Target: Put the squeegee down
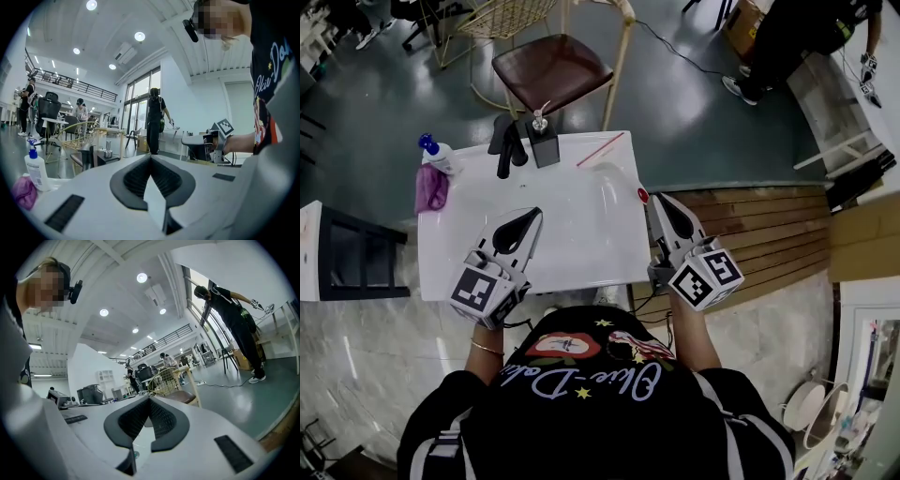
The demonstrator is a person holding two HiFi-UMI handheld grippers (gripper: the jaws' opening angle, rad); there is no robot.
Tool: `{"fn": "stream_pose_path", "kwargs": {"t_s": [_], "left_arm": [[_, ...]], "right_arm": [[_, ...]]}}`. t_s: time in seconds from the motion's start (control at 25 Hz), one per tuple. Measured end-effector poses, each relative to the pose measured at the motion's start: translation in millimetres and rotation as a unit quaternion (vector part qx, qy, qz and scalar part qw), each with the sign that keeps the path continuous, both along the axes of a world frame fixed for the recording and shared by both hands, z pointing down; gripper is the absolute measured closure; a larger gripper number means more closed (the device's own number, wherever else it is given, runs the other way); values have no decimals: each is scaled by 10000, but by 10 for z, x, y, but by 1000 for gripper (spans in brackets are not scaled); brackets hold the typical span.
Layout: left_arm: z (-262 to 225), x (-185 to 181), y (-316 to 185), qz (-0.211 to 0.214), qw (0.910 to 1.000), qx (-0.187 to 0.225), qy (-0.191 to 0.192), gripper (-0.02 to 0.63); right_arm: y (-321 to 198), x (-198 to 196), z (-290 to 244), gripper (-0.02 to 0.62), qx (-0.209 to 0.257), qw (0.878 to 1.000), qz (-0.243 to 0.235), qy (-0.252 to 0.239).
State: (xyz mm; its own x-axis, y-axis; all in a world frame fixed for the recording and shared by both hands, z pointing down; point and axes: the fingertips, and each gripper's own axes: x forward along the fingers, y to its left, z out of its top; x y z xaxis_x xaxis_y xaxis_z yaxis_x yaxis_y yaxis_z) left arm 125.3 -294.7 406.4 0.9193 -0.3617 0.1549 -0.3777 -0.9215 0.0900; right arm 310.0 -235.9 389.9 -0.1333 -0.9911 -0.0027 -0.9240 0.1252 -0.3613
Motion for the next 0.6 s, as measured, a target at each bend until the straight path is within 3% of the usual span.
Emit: {"fn": "stream_pose_path", "kwargs": {"t_s": [0.6], "left_arm": [[18, 7, 9, -27, 10000, -19, -21, 592]], "right_arm": [[16, -42, -82, 582, 82, 9999, -86, 40]]}}
